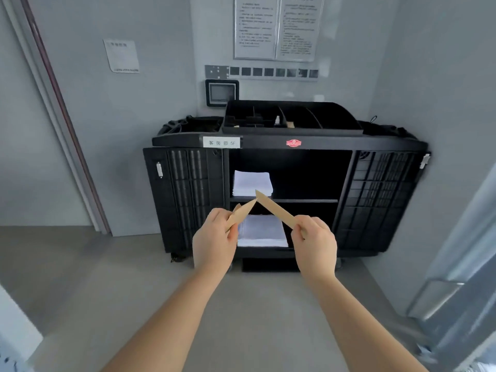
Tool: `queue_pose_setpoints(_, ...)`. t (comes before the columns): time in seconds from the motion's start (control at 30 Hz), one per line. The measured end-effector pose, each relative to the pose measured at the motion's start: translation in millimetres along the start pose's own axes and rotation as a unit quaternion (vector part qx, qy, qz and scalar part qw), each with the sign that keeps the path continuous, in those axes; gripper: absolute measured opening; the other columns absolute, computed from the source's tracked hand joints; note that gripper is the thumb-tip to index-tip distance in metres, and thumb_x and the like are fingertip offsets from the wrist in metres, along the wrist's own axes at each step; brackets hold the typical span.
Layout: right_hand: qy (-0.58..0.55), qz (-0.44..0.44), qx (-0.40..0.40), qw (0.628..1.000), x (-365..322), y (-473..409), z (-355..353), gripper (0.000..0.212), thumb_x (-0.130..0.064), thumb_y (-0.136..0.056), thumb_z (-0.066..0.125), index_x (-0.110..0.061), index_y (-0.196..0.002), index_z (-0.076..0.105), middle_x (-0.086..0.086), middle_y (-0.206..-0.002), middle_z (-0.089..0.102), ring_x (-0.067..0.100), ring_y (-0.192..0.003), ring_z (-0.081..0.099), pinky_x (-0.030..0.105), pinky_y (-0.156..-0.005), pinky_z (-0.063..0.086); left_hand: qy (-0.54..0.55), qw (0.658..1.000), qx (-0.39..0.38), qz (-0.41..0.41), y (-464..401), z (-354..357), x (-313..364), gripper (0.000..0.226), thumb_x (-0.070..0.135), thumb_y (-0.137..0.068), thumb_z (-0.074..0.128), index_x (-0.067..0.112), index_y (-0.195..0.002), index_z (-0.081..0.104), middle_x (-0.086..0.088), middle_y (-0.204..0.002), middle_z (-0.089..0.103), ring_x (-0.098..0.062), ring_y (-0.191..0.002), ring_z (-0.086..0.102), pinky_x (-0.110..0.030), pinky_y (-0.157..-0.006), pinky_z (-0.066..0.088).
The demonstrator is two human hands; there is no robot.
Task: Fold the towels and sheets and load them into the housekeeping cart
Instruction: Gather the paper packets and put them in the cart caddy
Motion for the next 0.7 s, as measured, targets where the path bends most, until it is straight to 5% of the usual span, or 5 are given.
queue_pose_setpoints(0.7, 0.043, -0.027, 0.018, 0.999, 181, -391, 101, 0.019, -0.01, -0.093, 0.051, -0.015, -0.098, 0.068, -0.009, -0.073, 0.047, 0.006, -0.06, 0.041, 0.016, -0.049, 0.021, 0.02, 1.0, 0.016, -0.001, -301, 315, 33, 0.015, 0.02, -0.096, 0.054, 0.012, -0.086, 0.062, 0.007, -0.091, 0.058, -0.019, -0.066, 0.057, -0.044, -0.059, 0.051)
Point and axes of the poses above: each hand's wrist, its own y-axis away from the middle knuckle, its own z-axis out of the palm, x = y × z, the point moved 2 cm from there along -y, towards the middle knuckle
